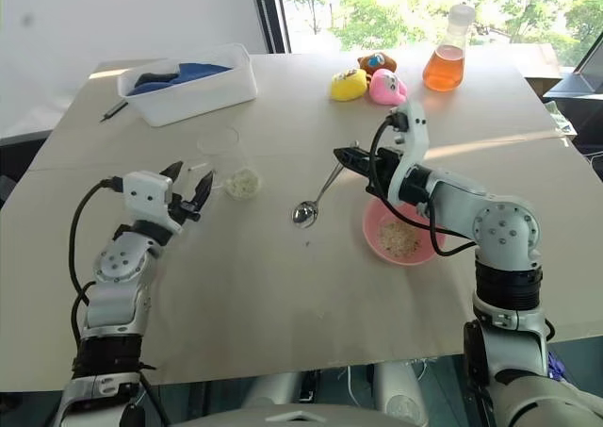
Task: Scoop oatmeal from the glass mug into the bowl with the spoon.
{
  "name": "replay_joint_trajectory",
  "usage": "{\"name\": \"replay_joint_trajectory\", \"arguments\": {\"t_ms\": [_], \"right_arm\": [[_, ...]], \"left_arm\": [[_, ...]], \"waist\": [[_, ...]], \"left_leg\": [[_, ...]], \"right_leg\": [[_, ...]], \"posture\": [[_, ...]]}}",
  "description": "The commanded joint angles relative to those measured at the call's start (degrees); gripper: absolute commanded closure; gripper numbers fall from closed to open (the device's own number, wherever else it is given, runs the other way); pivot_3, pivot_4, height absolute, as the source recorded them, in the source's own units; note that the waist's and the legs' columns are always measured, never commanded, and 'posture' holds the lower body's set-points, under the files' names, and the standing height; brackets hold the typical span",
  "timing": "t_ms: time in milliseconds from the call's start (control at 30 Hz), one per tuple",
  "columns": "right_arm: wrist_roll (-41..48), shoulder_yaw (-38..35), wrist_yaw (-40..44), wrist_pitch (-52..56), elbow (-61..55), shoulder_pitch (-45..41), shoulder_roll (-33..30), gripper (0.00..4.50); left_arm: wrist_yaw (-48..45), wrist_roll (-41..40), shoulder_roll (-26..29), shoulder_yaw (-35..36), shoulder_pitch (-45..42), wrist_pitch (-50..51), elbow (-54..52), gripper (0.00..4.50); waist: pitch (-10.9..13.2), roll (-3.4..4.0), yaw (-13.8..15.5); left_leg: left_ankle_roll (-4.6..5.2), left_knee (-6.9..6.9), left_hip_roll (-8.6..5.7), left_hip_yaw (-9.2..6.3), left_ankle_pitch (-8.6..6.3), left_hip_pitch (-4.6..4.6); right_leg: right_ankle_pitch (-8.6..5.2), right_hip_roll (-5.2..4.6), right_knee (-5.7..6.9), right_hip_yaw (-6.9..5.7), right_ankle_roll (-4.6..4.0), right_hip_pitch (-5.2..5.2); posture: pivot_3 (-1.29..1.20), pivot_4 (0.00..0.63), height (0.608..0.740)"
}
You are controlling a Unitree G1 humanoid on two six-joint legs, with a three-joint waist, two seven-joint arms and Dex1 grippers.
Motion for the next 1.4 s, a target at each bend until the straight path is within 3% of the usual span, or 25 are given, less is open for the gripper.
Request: {"name": "replay_joint_trajectory", "arguments": {"t_ms": [33,100,200,233,267,600,967,1233,1400], "right_arm": [[0.11,-0.73,0.86,-1.47,-2.83,-0.71,-0.18,4.50],[-0.15,-0.68,0.99,-1.60,-2.87,-0.63,-0.19,4.50],[-0.59,-0.72,1.51,-1.79,-2.76,-0.40,-0.34,4.50],[-0.79,-0.73,1.77,-1.88,-2.71,-0.24,-0.45,4.50],[-0.96,-0.74,2.02,-1.93,-2.67,-0.11,-0.56,4.50],[-2.80,-1.03,3.08,-3.29,-1.86,-2.75,-0.67,4.50],[-6.07,-1.48,1.93,-9.22,2.98,-19.67,4.12,4.50],[-22.75,13.54,16.18,-13.63,1.58,-16.60,-5.15,4.50],[-28.21,18.93,20.03,-15.26,3.03,-16.20,-4.08,4.50]], "left_arm": [[0.82,0.01,0.21,0.28,-2.00,0.22,0.77,1.92],[1.00,0.04,0.09,0.03,-2.81,0.36,1.51,2.29],[0.86,0.28,-0.15,-0.60,-3.76,0.28,2.66,3.75],[0.76,0.43,-0.21,-0.87,-4.16,0.13,3.27,3.75],[0.72,0.50,-0.29,-1.08,-4.61,-0.05,3.94,4.44],[-0.26,-0.05,-1.56,-3.07,-7.97,-1.22,7.47,4.48],[-7.94,1.34,-2.17,-10.42,-12.70,-2.49,8.43,4.48],[-10.89,3.71,-0.58,-12.76,-16.53,-6.32,14.27,4.48],[-12.18,4.52,-0.53,-13.96,-18.12,-8.08,15.87,4.48]], "waist": [[0.00,0.00,0.01],[0.00,0.00,0.01],[0.00,0.00,0.00],[0.00,0.00,0.01],[-0.02,-0.03,0.02],[-0.03,-0.02,0.17],[-0.03,-0.03,0.11],[-0.03,-0.03,0.02],[-0.04,-0.03,0.02]], "left_leg": [[0.00,0.00,0.00,0.00,0.00,0.00],[0.00,0.00,0.00,0.00,0.00,-0.01],[-0.04,0.00,-0.01,0.01,0.02,-0.01],[-0.08,0.00,-0.01,0.01,0.05,-0.01],[-0.09,0.00,0.00,0.00,0.05,-0.01],[0.04,0.03,-0.02,0.04,-0.01,0.08],[-0.16,0.11,-0.06,0.04,0.10,-0.01],[-0.16,0.12,-0.09,0.10,0.10,-0.03],[-0.16,0.12,-0.07,0.07,0.10,0.01]], "right_leg": [[0.00,0.00,0.00,0.00,0.00,-0.01],[0.00,0.00,0.00,-0.01,0.00,-0.01],[0.00,0.00,0.01,0.01,0.00,-0.01],[0.00,0.00,0.01,0.00,0.00,-0.01],[0.00,0.00,0.01,0.00,0.00,-0.01],[0.00,0.00,0.20,0.05,0.00,0.00],[0.01,0.02,0.18,-0.02,0.01,-0.04],[0.00,0.03,0.11,-0.15,0.01,-0.05],[0.01,0.02,0.20,-0.17,0.01,-0.05]], "posture": [[0.00,0.150,0.740],[0.00,0.150,0.740],[0.00,0.150,0.740],[0.00,0.150,0.740],[0.00,0.150,0.740],[0.00,0.150,0.740],[0.00,0.150,0.740],[0.00,0.150,0.740],[0.00,0.150,0.740]]}}
